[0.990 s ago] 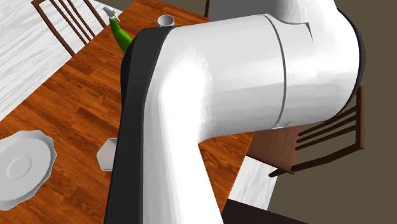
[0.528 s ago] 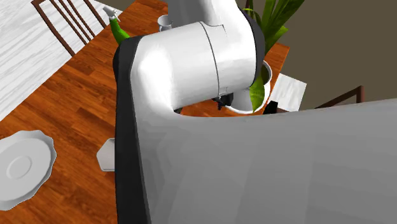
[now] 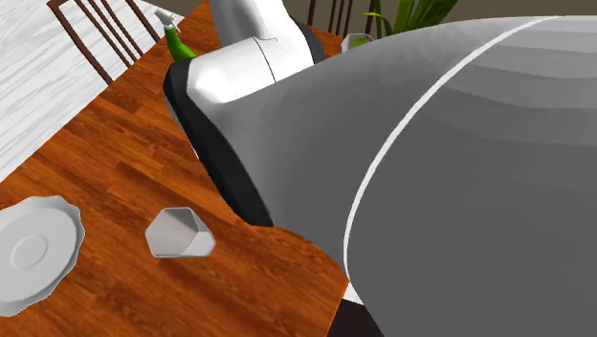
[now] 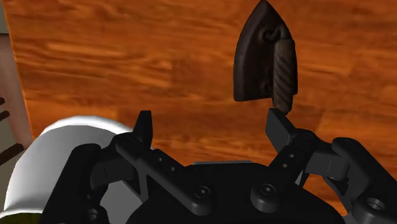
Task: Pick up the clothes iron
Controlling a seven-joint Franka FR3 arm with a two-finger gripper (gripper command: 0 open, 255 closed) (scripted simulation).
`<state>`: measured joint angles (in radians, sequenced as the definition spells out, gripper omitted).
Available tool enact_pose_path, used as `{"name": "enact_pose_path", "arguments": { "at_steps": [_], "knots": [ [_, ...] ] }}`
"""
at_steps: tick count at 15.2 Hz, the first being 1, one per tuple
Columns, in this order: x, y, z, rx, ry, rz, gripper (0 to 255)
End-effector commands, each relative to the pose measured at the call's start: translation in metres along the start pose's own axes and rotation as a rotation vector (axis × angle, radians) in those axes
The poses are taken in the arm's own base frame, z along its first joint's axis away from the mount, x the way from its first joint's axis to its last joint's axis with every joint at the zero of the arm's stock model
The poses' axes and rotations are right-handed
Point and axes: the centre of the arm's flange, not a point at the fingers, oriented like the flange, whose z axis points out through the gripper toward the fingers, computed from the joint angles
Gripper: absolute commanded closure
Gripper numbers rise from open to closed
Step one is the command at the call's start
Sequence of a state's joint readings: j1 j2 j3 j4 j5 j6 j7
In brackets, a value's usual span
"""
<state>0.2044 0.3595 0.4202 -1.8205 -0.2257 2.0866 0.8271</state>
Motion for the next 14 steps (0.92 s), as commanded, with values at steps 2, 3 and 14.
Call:
{"name": "enact_pose_path", "arguments": {
  "at_steps": [2, 3, 14],
  "knots": [
    [0.012, -0.032, 0.021, 0.0, -0.006, 0.002, 0],
    [0.016, -0.043, 0.028, 0.0, -0.008, 0.002, 0],
    [0.035, -0.091, 0.087, 0.001, -0.016, 0.002, 0]
  ]
}}
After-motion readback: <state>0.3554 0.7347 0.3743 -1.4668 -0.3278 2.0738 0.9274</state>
